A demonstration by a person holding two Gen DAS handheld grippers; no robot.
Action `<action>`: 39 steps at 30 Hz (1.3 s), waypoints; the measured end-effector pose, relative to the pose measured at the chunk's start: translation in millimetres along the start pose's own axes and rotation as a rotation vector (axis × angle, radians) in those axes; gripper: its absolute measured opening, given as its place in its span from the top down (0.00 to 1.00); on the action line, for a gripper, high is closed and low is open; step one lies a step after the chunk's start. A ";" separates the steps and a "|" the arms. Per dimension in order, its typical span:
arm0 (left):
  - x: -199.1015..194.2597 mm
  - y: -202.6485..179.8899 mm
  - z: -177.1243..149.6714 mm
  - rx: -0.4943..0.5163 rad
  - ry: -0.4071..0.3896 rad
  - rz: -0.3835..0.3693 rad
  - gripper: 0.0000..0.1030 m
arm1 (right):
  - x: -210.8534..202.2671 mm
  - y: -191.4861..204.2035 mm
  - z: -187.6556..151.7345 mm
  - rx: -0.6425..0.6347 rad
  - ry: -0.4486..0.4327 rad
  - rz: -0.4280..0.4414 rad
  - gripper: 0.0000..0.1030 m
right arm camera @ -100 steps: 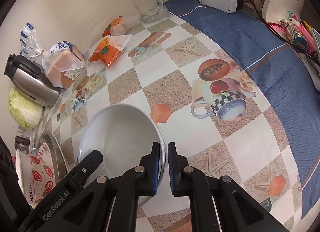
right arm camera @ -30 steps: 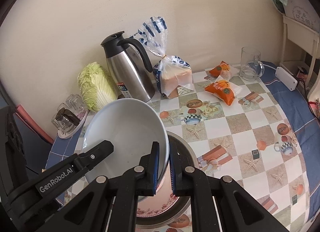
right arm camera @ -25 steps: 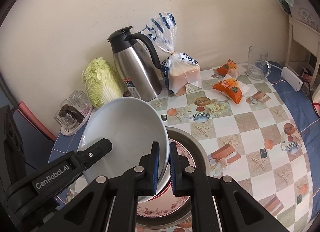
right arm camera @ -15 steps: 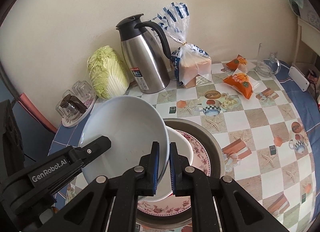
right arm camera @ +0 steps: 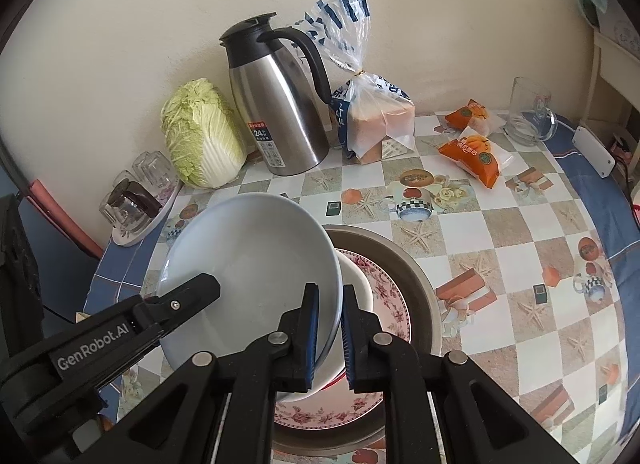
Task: Organize plates and bowls
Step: 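Carry the round white bowl over the basin and lower it into the square bowl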
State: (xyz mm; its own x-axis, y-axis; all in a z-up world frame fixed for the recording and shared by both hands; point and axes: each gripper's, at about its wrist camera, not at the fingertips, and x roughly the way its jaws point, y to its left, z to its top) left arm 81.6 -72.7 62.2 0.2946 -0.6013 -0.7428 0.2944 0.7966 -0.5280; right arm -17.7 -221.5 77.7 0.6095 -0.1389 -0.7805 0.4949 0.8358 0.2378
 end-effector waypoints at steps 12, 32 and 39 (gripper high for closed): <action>2.4 3.6 1.8 -0.017 0.006 -0.007 0.83 | 10.6 -2.8 -2.0 -0.007 0.033 -0.004 0.87; 1.7 5.2 2.6 -0.023 0.002 -0.007 0.83 | 6.5 1.2 -0.6 -0.042 0.017 -0.057 0.85; 0.3 5.0 3.0 -0.027 0.000 -0.016 0.83 | 6.0 -0.8 -0.1 -0.039 0.014 -0.053 0.85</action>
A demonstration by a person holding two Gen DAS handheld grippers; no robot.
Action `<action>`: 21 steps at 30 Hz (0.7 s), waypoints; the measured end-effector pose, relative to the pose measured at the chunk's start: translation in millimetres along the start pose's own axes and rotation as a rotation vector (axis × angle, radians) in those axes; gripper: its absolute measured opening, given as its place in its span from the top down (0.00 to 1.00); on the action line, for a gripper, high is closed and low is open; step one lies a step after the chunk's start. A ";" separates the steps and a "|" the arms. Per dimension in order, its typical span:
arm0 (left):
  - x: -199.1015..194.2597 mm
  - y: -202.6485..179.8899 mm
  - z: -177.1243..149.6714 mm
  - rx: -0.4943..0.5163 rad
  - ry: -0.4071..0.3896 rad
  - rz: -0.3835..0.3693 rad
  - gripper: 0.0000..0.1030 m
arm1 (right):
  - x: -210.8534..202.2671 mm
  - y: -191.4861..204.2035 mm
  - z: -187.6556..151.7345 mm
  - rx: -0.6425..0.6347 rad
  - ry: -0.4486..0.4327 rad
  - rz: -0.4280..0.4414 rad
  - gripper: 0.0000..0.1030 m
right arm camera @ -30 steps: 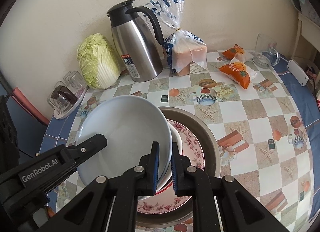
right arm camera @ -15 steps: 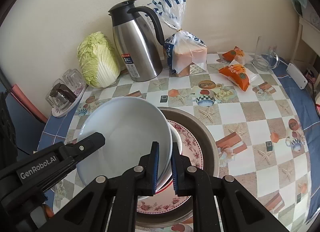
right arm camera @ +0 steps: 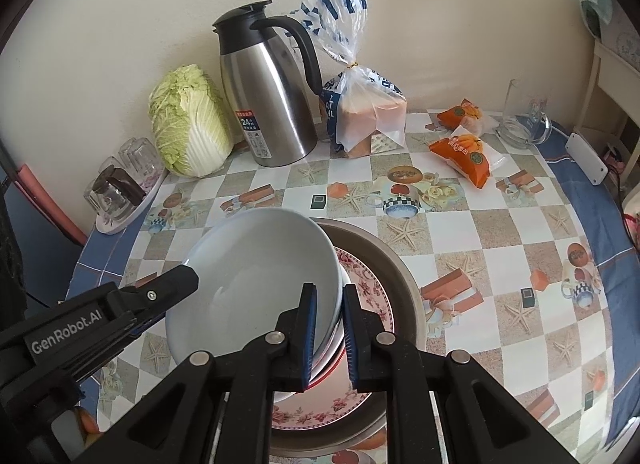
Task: Organize plates and bowls
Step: 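Carry the round white bowl over the basin and lower it into the square bowl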
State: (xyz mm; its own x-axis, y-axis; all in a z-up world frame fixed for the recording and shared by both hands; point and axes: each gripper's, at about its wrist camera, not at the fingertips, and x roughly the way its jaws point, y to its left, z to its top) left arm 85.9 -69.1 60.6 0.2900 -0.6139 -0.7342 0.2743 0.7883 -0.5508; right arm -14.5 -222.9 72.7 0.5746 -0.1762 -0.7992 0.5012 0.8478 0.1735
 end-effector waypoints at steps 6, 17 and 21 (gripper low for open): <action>-2.1 -1.4 0.2 0.003 -0.005 0.002 0.83 | -14.7 -4.5 4.5 0.006 -0.060 0.019 0.85; -7.1 -7.3 0.8 0.017 -0.024 -0.006 0.83 | 0.1 -20.6 1.8 0.077 -0.017 0.067 0.91; -7.1 -6.5 1.0 0.010 -0.023 -0.013 0.83 | 1.4 -19.3 0.5 0.072 -0.012 0.062 0.91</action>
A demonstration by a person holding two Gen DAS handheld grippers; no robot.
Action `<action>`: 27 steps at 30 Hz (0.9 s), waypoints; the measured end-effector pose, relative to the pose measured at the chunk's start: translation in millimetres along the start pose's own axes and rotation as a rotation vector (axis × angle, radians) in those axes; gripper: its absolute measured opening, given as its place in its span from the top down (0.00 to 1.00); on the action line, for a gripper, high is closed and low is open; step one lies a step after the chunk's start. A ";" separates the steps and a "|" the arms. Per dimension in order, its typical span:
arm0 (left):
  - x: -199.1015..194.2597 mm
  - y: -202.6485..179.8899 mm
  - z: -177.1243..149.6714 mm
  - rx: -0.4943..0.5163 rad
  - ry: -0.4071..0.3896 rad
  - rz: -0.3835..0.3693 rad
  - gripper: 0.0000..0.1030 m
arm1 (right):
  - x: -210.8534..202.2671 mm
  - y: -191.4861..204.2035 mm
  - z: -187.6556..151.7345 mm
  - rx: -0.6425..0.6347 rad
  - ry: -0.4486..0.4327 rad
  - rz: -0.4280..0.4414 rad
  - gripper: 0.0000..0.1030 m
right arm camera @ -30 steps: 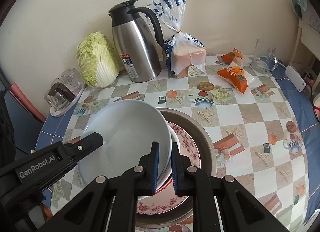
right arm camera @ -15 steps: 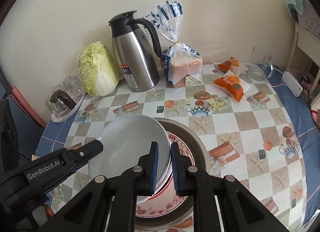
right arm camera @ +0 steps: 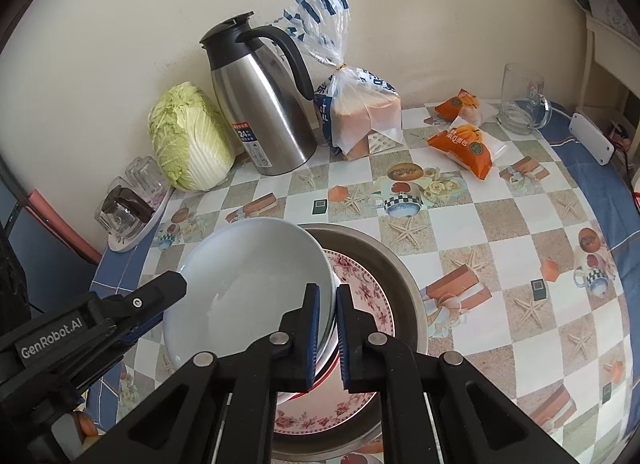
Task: Organize plates and bowls
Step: 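Carry the round white bowl over the basin and lower it into the square bowl, then open both tools and release the round white bowl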
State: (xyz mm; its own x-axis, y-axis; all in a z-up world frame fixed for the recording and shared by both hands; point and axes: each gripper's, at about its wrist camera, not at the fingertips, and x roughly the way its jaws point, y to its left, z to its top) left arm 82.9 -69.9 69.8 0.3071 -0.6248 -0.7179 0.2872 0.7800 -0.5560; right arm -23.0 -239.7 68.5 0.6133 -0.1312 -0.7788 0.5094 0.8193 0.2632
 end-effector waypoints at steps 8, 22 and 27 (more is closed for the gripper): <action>-3.7 -2.8 0.3 0.020 -0.008 0.049 0.68 | -1.5 2.9 1.4 -0.021 0.008 -0.033 0.89; -4.4 -3.1 0.5 0.084 -0.023 0.255 0.27 | -3.2 4.9 3.0 -0.059 -0.003 -0.096 0.27; -3.2 0.9 1.2 0.084 -0.027 0.285 0.18 | 0.2 4.7 2.1 -0.069 0.006 -0.112 0.19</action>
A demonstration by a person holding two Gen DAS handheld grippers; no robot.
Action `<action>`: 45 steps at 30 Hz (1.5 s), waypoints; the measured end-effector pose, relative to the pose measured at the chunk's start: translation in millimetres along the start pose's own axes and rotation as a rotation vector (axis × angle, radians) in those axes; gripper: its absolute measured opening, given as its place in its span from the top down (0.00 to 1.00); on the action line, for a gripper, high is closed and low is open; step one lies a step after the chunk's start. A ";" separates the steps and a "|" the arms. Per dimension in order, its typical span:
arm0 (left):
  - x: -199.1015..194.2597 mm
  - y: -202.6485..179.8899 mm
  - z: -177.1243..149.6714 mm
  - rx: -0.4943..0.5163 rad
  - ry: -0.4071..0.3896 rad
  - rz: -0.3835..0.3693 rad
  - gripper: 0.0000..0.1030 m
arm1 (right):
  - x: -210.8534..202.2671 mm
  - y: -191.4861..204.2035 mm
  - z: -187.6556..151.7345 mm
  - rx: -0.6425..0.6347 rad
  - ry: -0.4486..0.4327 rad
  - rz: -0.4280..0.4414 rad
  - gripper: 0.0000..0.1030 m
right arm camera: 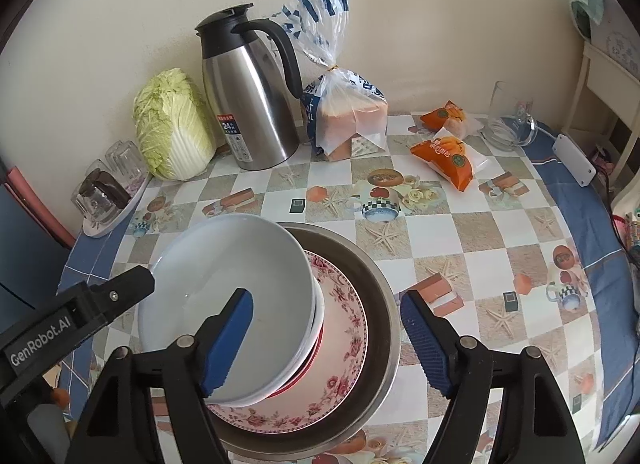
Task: Organize plates and bowls
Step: 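Open both tools and release the round white bowl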
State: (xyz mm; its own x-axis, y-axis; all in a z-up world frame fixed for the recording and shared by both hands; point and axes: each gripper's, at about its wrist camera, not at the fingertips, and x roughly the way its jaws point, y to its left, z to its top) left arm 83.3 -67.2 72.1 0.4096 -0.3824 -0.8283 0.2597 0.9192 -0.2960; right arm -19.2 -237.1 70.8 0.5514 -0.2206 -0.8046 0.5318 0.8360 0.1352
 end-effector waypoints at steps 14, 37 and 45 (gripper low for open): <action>5.0 3.3 -0.6 0.008 -0.012 0.062 0.08 | 7.7 -4.3 -2.6 -0.007 0.021 -0.021 0.01; -4.1 -5.0 0.0 0.049 -0.054 0.092 0.06 | 3.5 -12.0 -1.8 -0.006 0.024 -0.041 0.00; -19.0 -14.2 -1.0 0.087 -0.106 0.076 0.06 | -16.0 -16.4 -2.2 -0.011 0.005 -0.050 0.00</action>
State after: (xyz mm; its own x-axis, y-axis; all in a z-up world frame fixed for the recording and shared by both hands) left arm 70.9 -72.9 91.6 0.5200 -0.3241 -0.7903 0.2972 0.9361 -0.1884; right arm -38.2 -246.2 80.2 0.5206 -0.2599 -0.8133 0.5516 0.8294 0.0881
